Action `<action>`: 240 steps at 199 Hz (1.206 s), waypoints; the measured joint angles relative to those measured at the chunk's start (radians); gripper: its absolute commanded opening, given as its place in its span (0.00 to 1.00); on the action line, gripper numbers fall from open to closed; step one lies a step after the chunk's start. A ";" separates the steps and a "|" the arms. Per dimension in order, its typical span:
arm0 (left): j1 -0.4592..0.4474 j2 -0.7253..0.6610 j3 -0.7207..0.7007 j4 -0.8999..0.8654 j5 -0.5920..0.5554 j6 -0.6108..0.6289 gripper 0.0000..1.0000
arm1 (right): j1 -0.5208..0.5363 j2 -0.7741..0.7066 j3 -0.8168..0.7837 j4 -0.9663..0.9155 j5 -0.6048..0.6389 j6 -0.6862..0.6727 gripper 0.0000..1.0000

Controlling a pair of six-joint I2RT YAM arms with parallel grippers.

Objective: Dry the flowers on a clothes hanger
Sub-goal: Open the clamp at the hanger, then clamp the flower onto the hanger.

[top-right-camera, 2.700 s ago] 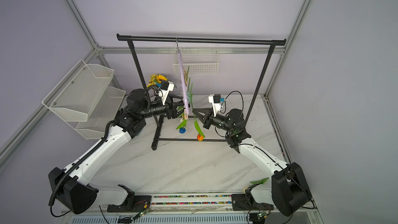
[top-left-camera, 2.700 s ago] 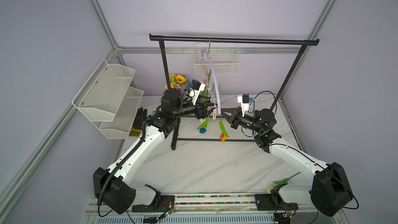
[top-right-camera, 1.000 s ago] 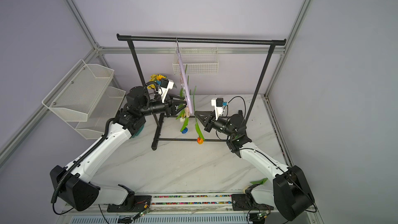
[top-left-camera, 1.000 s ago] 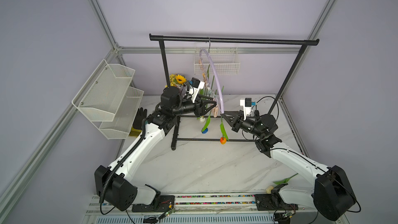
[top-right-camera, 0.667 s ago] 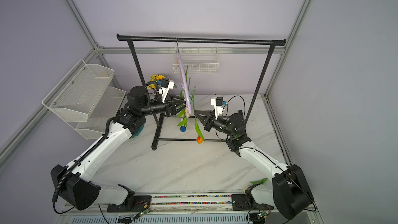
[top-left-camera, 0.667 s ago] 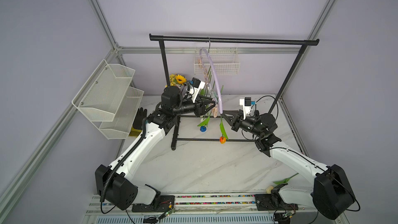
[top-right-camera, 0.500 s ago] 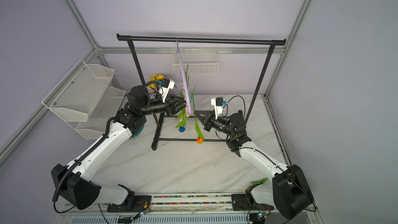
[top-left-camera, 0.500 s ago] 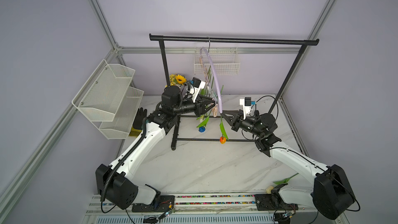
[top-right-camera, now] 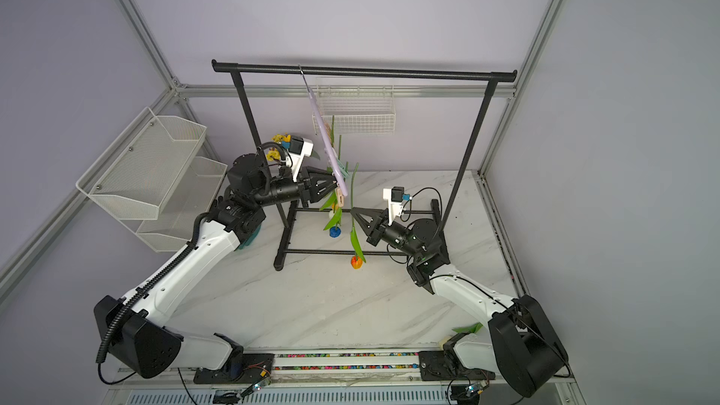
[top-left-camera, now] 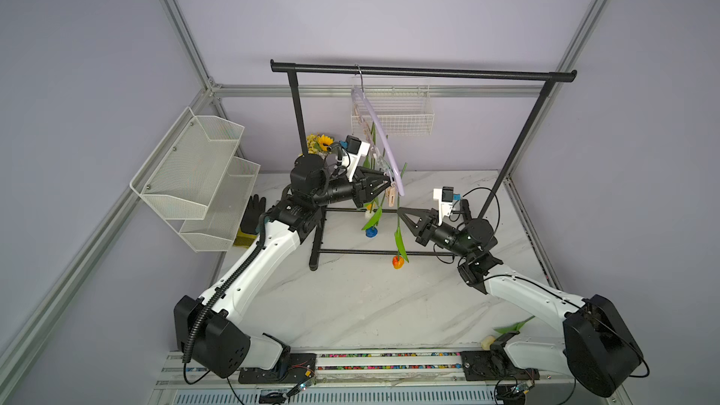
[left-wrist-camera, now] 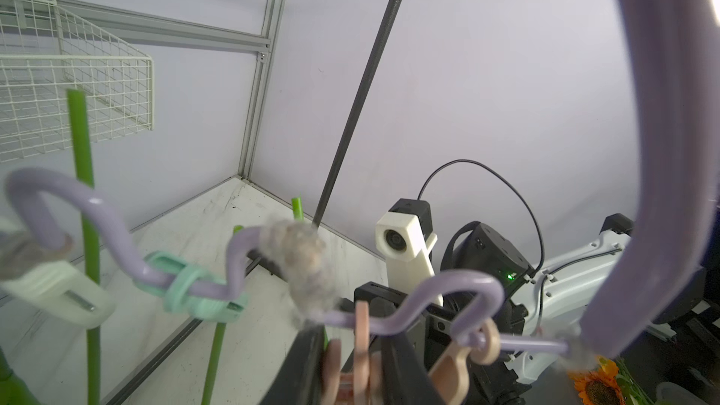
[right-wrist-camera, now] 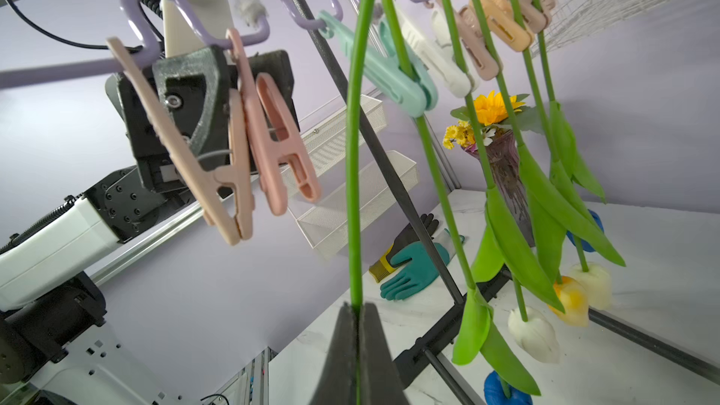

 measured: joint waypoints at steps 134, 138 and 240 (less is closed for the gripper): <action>-0.001 0.047 -0.006 0.098 -0.007 -0.033 0.13 | 0.094 0.060 -0.016 0.126 0.087 0.012 0.00; -0.001 0.047 -0.006 0.098 -0.007 -0.033 0.13 | 0.095 0.060 -0.016 0.127 0.089 0.012 0.00; -0.002 0.048 -0.006 0.098 0.001 -0.040 0.14 | 0.098 0.048 -0.010 0.104 0.105 -0.018 0.00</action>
